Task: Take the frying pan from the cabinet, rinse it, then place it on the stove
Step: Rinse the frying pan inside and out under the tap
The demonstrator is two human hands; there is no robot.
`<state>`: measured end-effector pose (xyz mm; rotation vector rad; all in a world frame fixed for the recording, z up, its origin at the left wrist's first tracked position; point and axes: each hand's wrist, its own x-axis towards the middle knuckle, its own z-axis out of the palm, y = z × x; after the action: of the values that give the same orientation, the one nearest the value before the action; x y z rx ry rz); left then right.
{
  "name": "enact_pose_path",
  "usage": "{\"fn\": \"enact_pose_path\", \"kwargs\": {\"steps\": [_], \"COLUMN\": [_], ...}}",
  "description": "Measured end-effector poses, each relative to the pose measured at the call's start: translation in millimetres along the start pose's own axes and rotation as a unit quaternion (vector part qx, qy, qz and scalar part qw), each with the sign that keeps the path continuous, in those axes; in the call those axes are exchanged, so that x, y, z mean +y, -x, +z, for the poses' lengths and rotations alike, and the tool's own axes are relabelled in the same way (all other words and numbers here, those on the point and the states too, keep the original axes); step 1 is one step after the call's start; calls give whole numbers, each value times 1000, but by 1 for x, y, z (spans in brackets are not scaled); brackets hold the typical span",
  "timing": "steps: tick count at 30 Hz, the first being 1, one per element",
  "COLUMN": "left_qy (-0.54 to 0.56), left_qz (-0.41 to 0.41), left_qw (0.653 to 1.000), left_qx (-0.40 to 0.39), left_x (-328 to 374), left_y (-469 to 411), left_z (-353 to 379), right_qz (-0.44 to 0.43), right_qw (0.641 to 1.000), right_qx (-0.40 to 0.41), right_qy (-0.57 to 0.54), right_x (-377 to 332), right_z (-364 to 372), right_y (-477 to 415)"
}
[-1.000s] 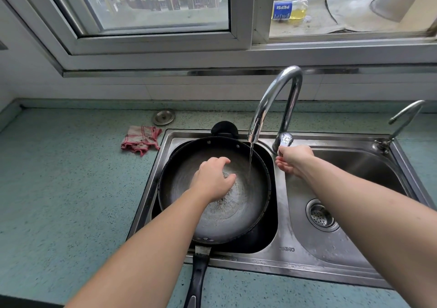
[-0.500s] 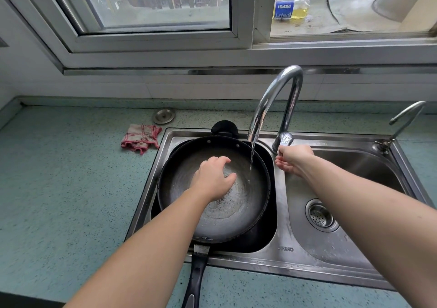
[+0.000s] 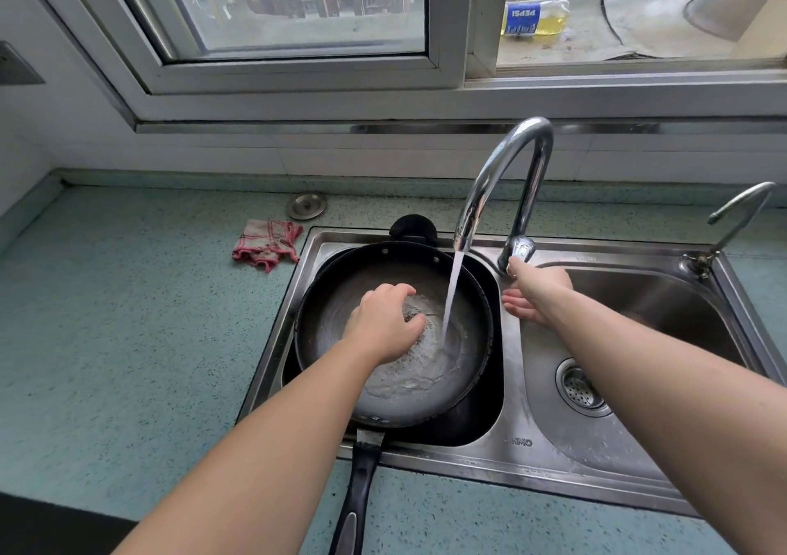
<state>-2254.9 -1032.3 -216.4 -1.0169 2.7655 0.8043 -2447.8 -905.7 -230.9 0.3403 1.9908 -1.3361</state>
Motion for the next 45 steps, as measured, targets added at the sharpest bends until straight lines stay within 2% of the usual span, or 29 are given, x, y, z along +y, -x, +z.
{"fn": "enact_pose_path", "kwargs": {"steps": [9, 15, 20, 22, 27, 29, 31, 33, 35, 38, 42, 45], "left_qy": [-6, -8, 6, 12, 33, 45, 105, 239, 354, 399, 419, 494], "left_qz": [49, 82, 73, 69, 54, 49, 16, -53, -111, -128, -149, -191], "left_qw": [999, 996, 996, 996, 997, 996, 993, 968, 926, 905, 891, 838], "left_qx": [8, -39, -48, -52, -53, -54, -58, -60, -64, -69, -90, -132], "left_x": [-11, -56, -89, -100, -116, -121, -125, -125, -124, -117, -96, -73], "left_y": [46, 107, 152, 165, 183, 190, 196, 199, 197, 197, 199, 199], "left_z": [-23, -16, -12, -10, -5, 0, 6, 12, 19, 28, 38, 37], "right_qz": [-44, -49, -23, -17, -34, -1, 57, 94, 104, 86, 19, -7], "right_qw": [996, 981, 944, 946, 963, 978, 987, 982, 975, 967, 974, 981], "right_qx": [-45, -57, -115, -130, -84, -93, -126, -163, -194, -222, -205, -178], "right_qy": [65, 181, 309, 296, 252, 187, 83, 5, -41, -90, -89, -70], "right_x": [33, 107, 172, 193, 222, 226, 231, 235, 240, 241, 227, 213], "right_z": [14, 42, 76, 93, 117, 120, 121, 121, 119, 113, 107, 101], "right_y": [77, 165, 224, 240, 247, 245, 246, 249, 250, 256, 267, 276]}}
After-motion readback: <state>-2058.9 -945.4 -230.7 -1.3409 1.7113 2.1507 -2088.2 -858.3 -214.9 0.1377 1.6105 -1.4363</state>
